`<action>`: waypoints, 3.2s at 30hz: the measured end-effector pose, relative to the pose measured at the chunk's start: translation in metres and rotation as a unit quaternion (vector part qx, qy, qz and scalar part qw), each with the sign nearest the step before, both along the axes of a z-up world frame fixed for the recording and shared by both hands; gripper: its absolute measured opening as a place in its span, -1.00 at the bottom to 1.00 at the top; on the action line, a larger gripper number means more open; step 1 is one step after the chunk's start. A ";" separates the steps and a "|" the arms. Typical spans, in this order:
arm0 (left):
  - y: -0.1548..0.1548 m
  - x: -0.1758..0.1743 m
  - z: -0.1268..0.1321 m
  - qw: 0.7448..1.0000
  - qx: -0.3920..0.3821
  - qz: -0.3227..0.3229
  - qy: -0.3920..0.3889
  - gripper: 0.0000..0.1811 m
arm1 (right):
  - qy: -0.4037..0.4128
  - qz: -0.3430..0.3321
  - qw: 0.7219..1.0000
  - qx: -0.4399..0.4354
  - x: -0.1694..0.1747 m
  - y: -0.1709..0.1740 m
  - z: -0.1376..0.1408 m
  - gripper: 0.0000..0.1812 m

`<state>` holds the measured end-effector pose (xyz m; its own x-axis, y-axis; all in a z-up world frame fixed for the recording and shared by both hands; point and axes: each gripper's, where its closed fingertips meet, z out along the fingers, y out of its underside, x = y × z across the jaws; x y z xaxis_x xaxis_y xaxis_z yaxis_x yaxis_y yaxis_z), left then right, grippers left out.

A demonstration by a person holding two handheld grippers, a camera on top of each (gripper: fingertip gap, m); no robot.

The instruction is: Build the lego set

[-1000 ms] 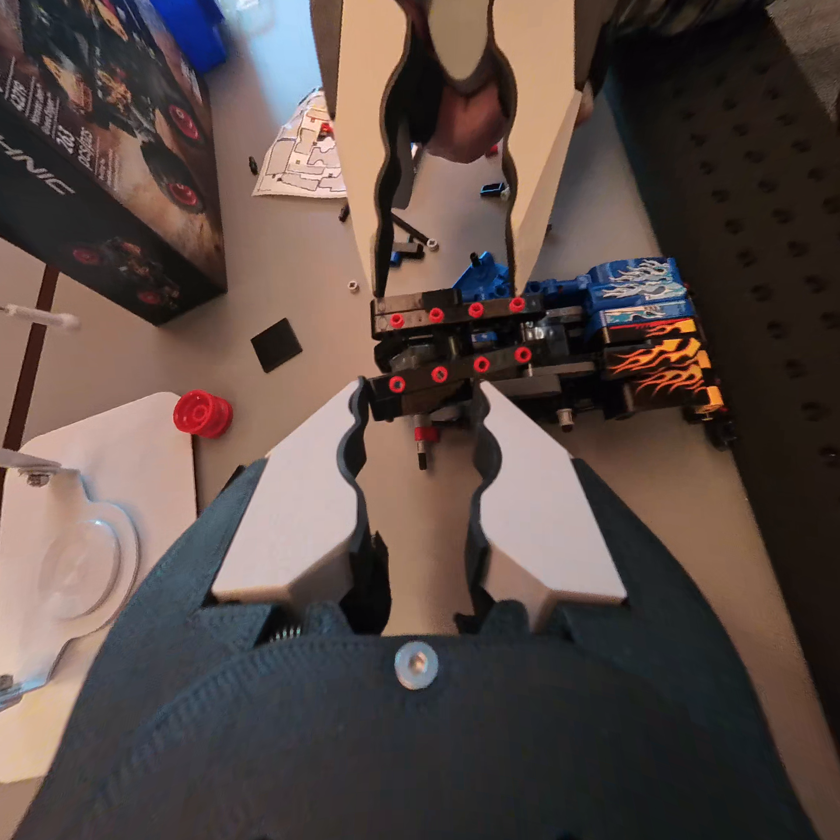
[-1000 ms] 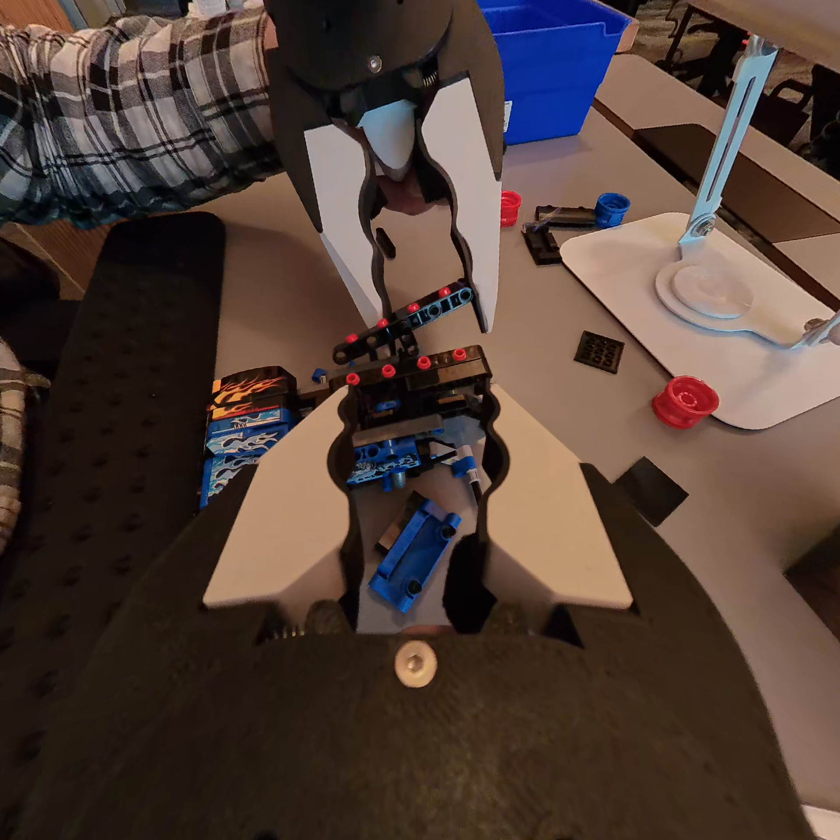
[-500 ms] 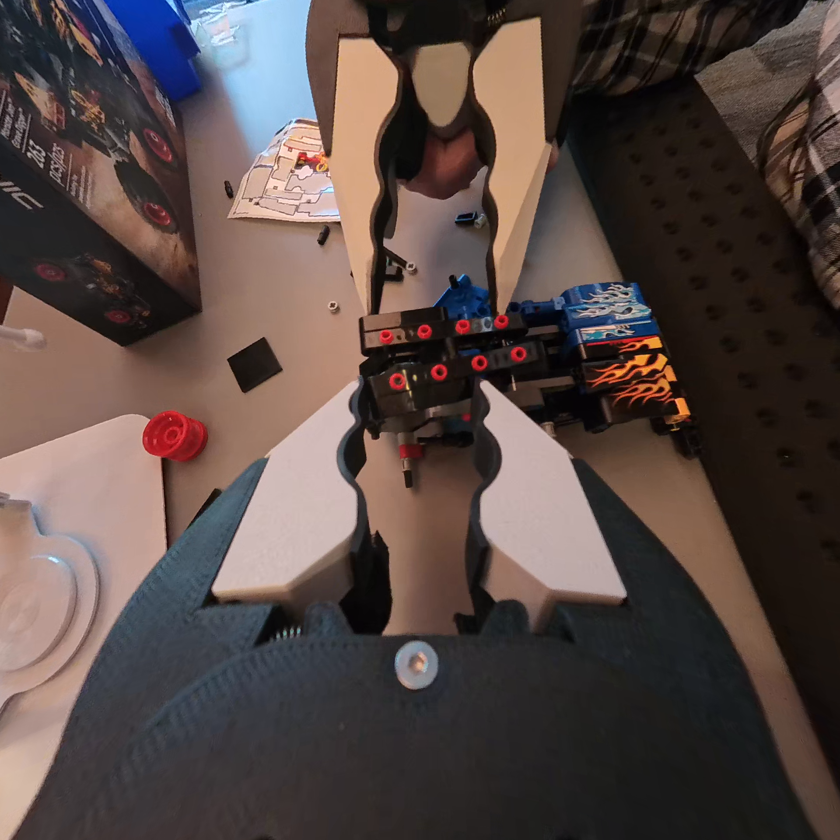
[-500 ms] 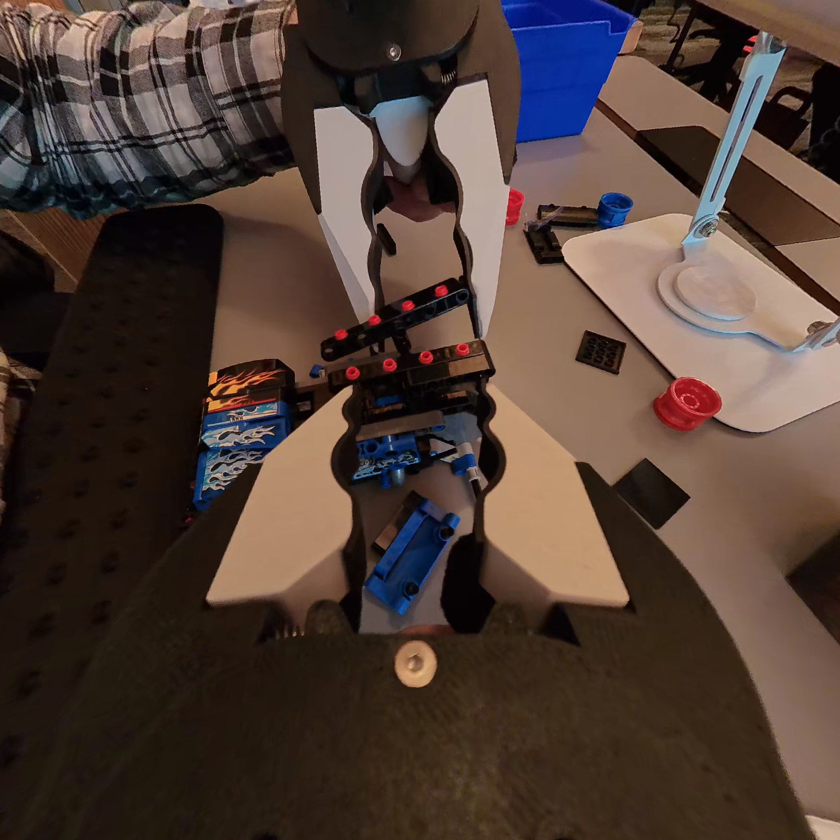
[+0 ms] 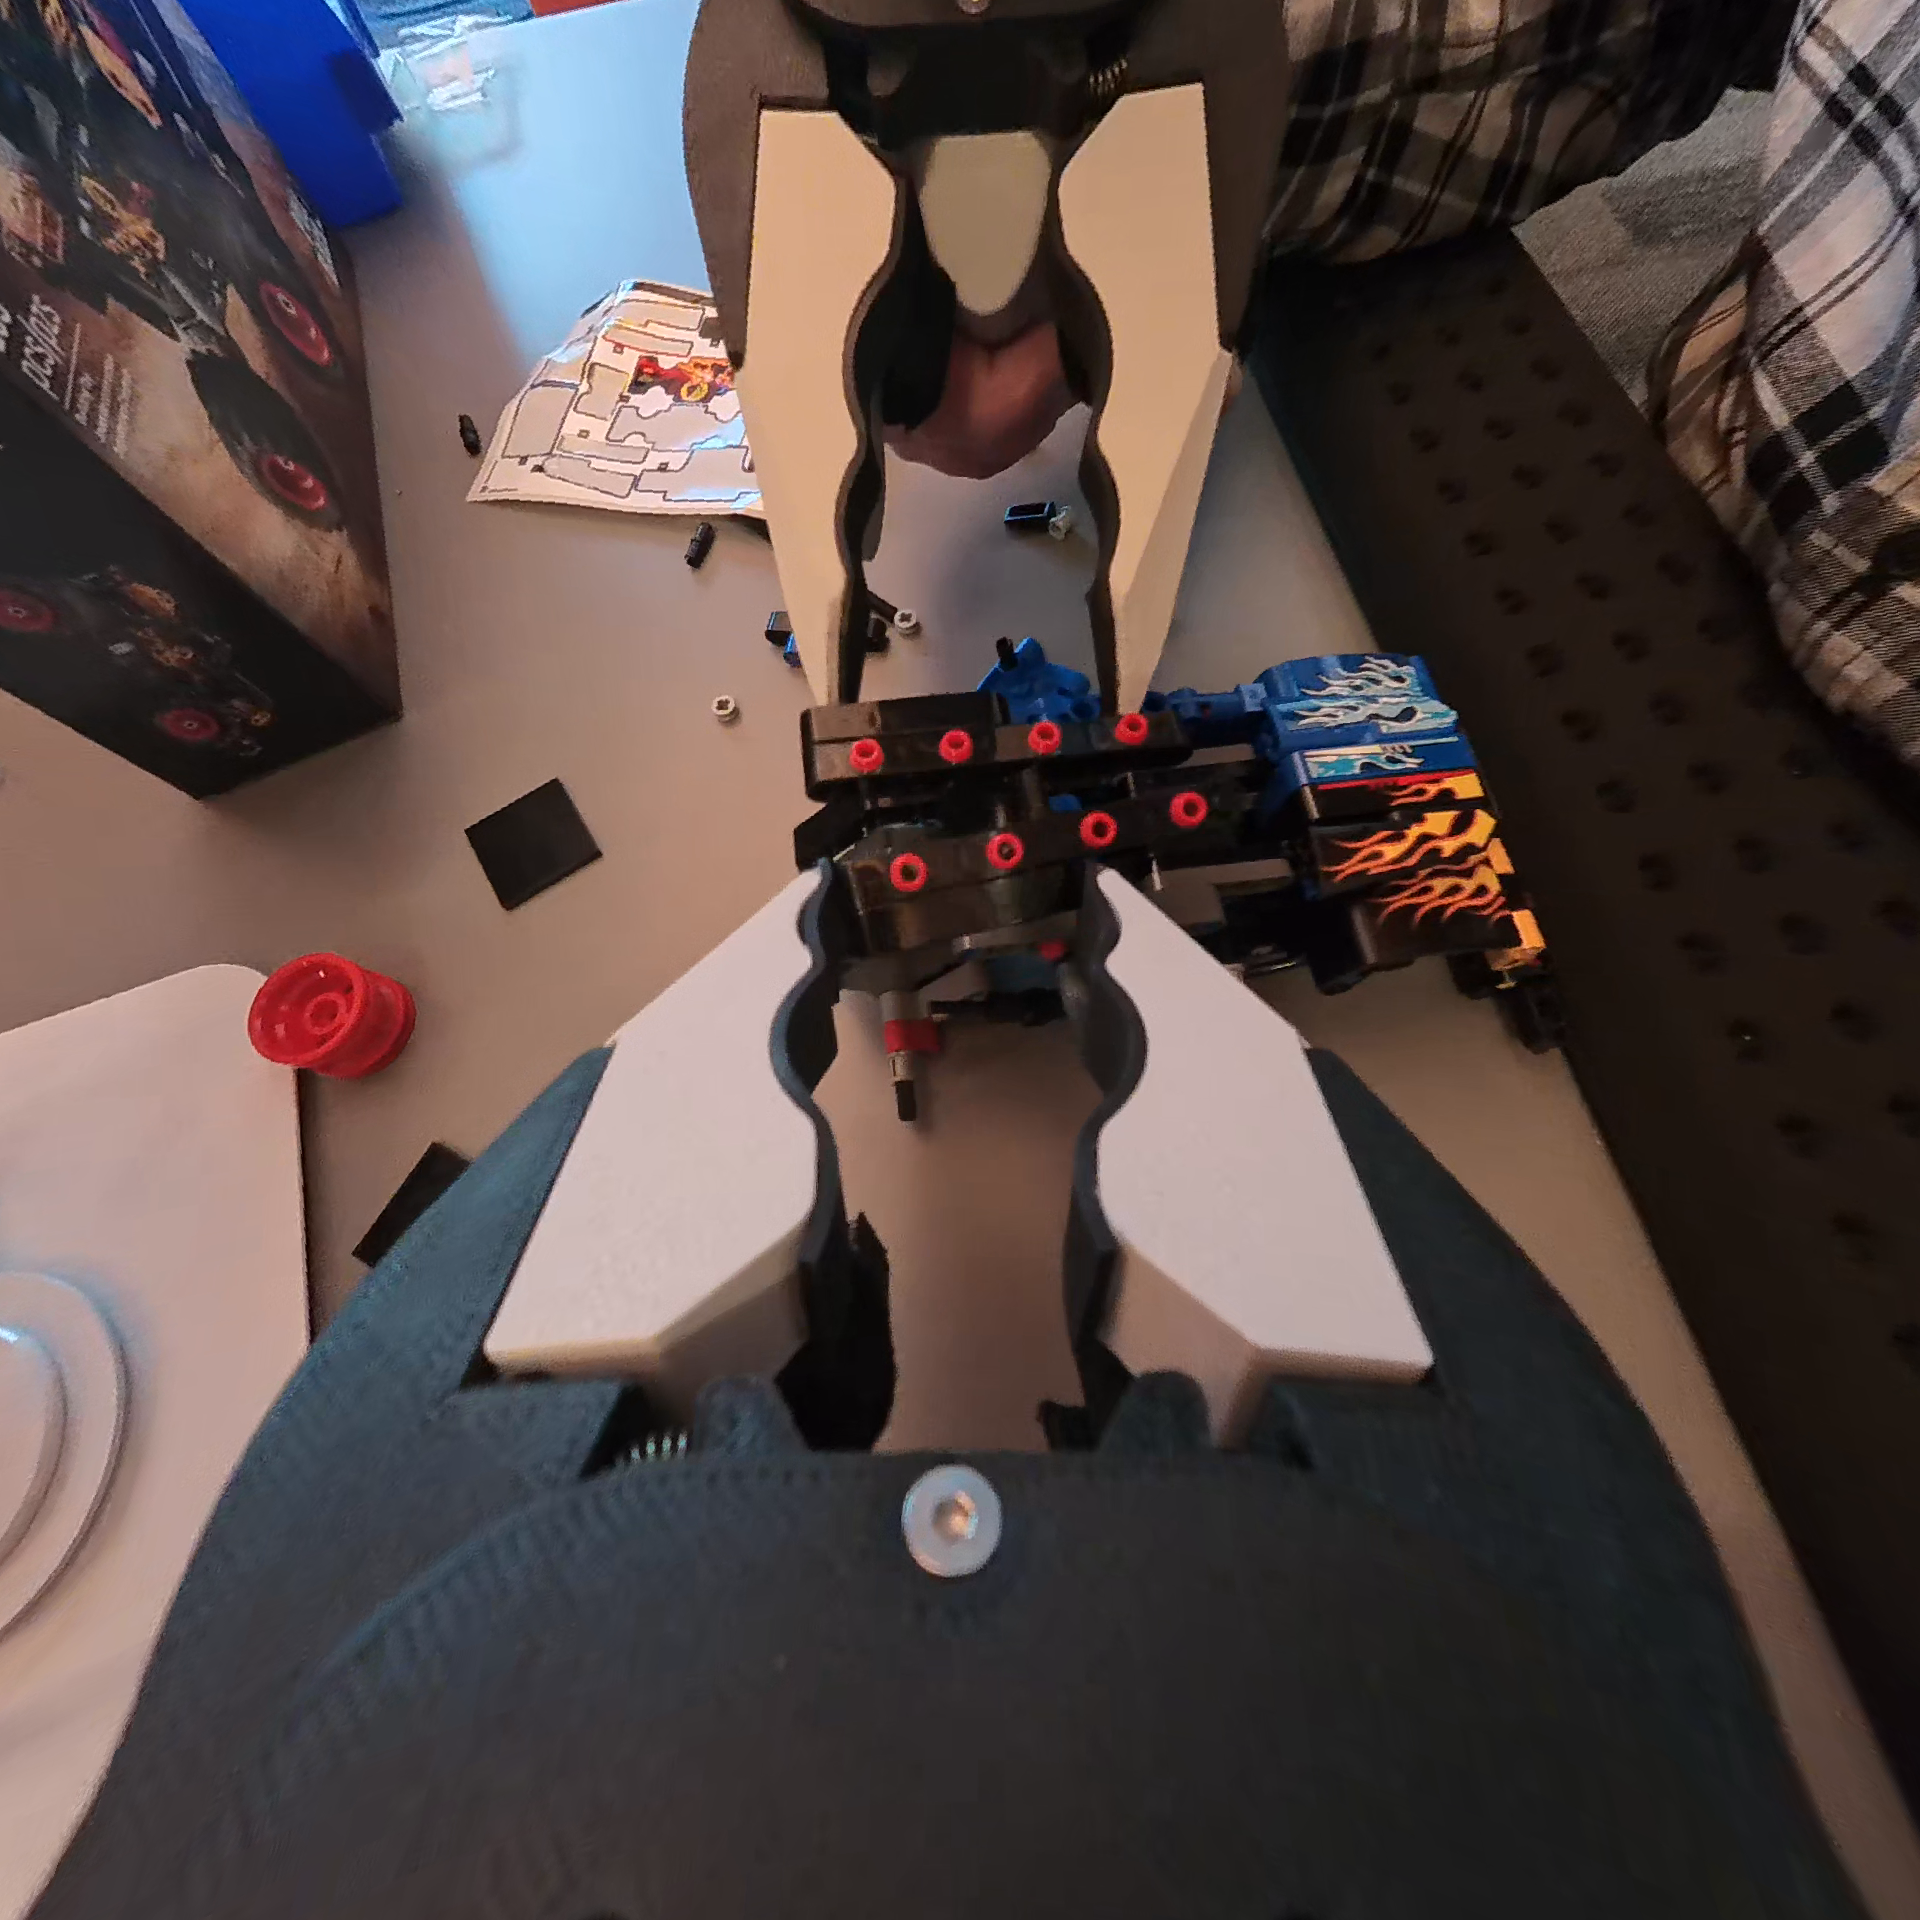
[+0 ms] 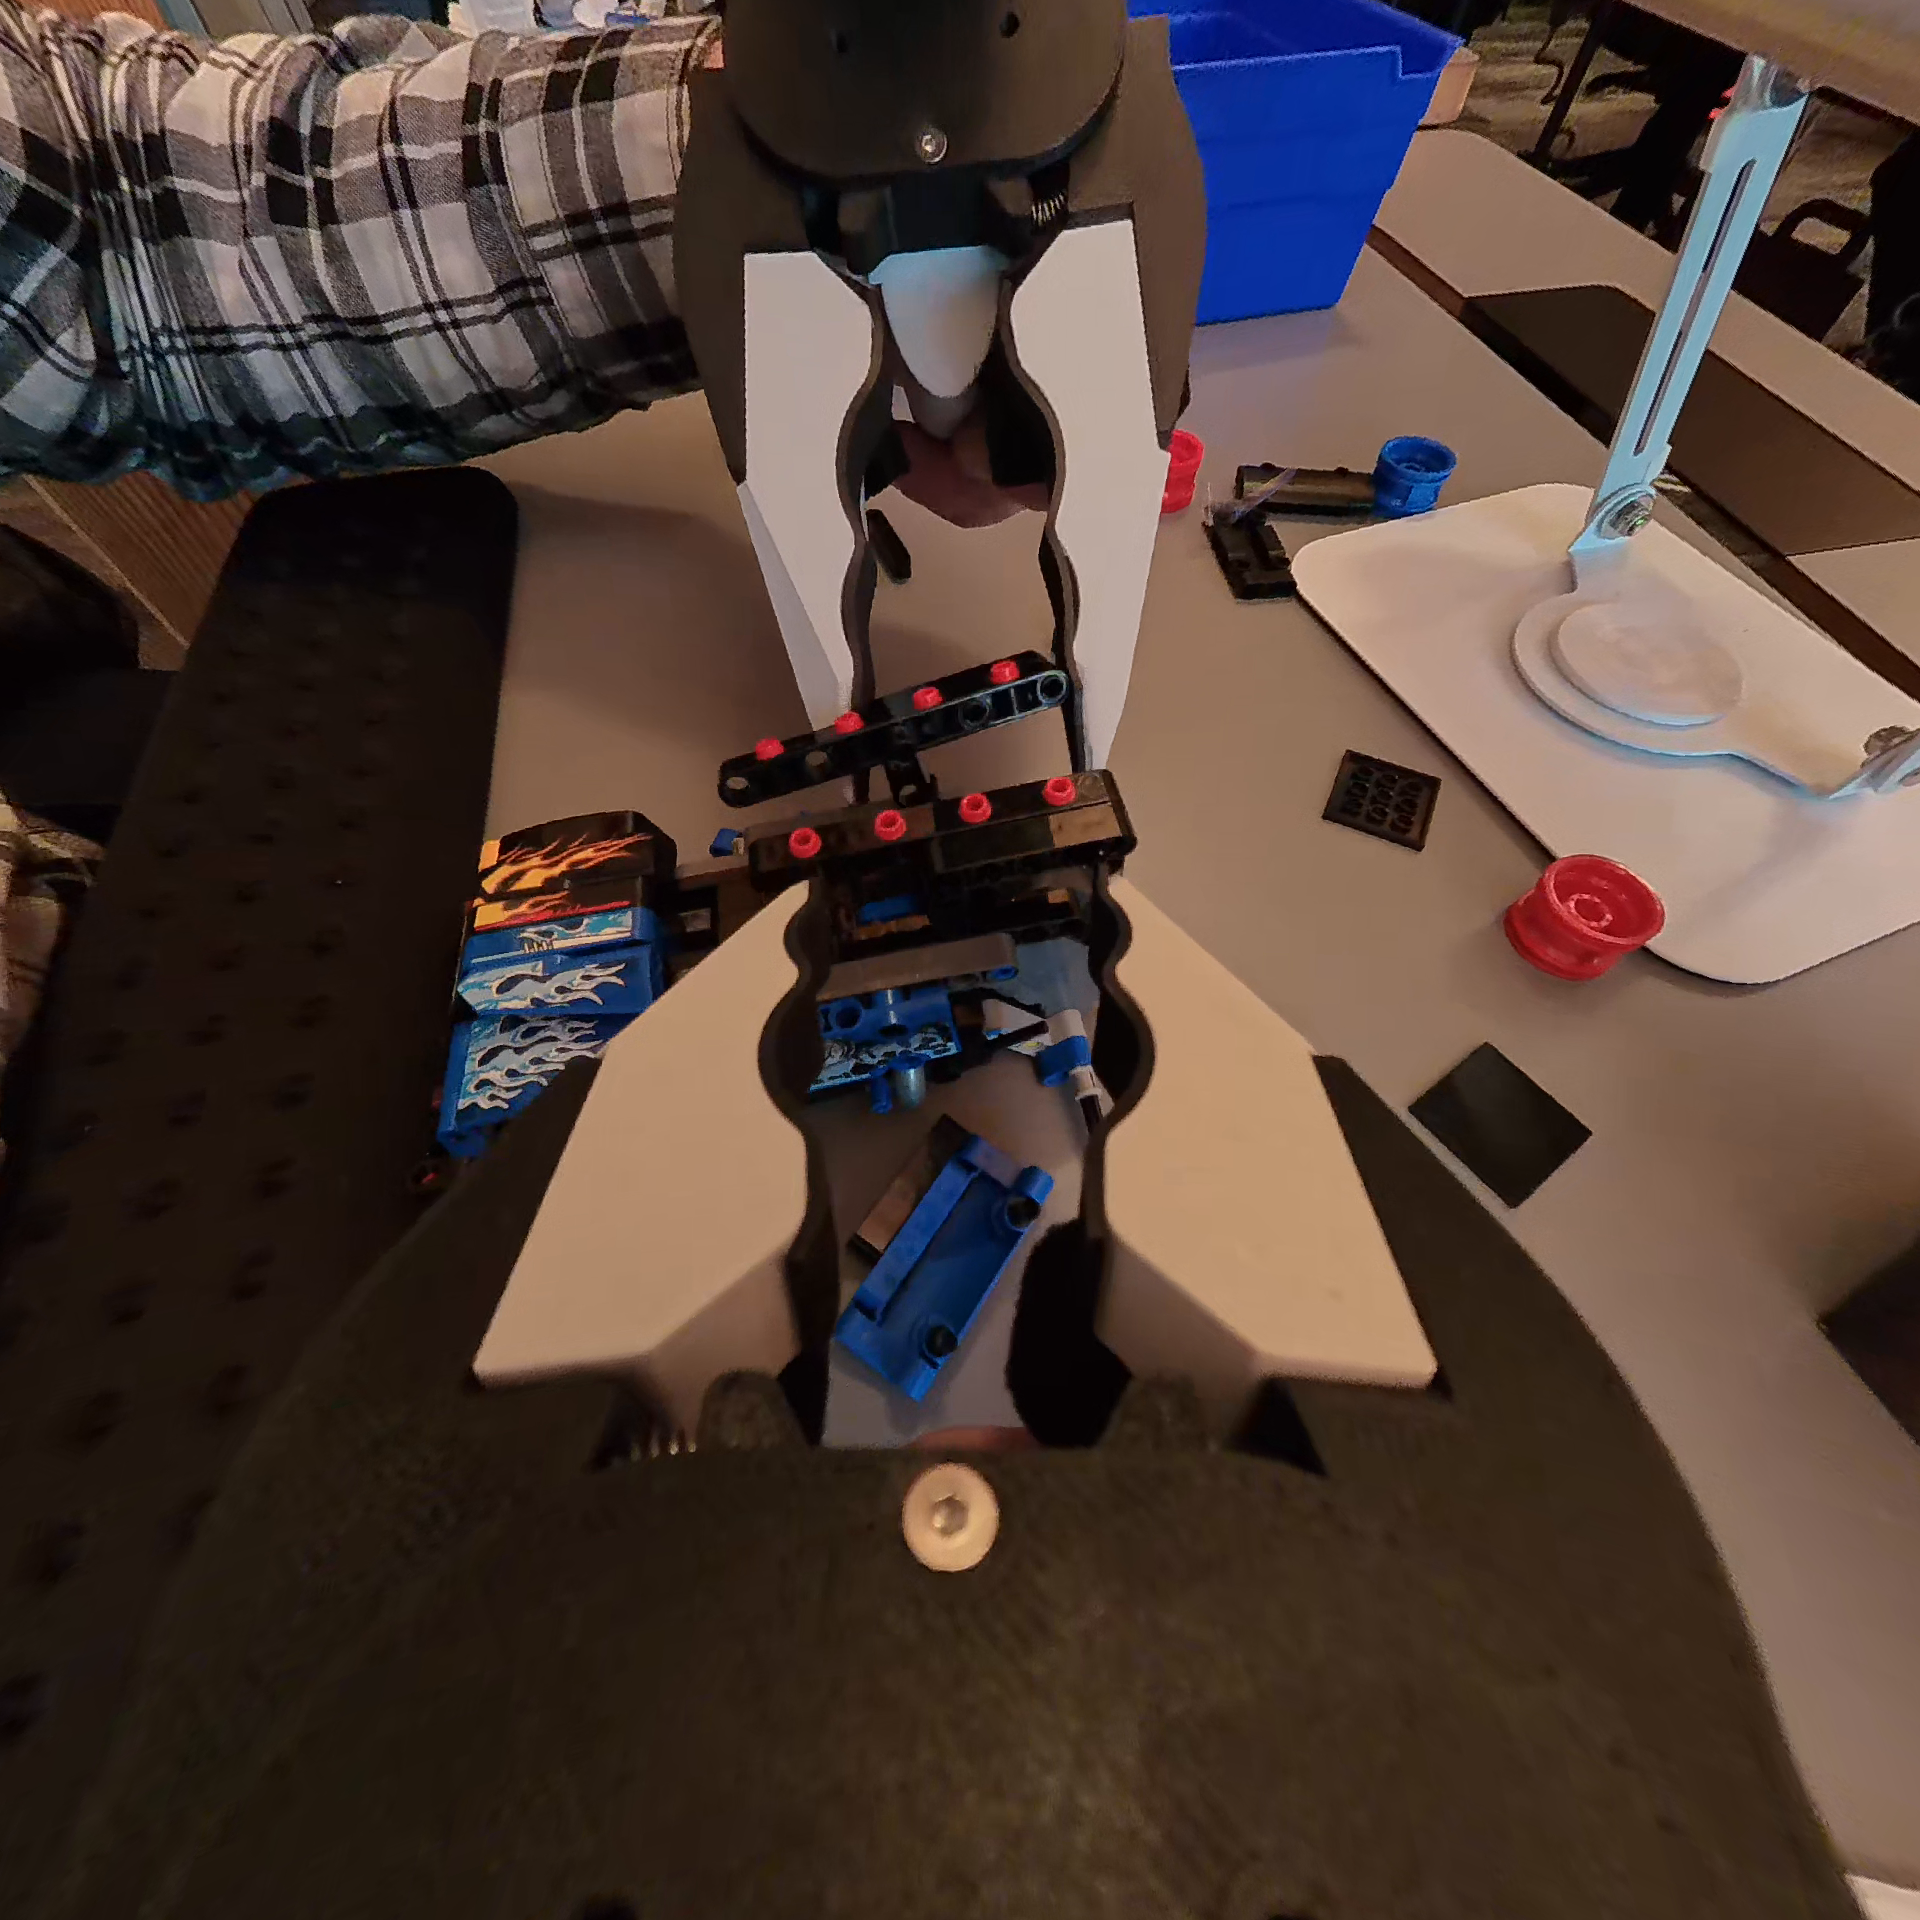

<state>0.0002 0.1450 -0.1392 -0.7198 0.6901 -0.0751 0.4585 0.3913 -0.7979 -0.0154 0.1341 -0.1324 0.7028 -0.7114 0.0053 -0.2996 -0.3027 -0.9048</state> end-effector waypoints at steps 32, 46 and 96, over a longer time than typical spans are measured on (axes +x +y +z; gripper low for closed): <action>0.000 0.008 -0.005 0.998 0.055 0.005 0.018 -0.53 | 0.000 -0.001 1.000 0.010 0.001 0.000 -0.001 -0.50; -0.007 0.004 -0.006 0.995 0.086 0.008 0.043 -0.53 | 0.001 -0.005 1.000 0.012 0.001 -0.002 -0.001 -0.51; -0.020 -0.004 -0.005 0.991 0.077 0.048 0.102 -0.56 | 0.003 -0.017 1.000 0.018 0.005 -0.009 -0.007 -0.90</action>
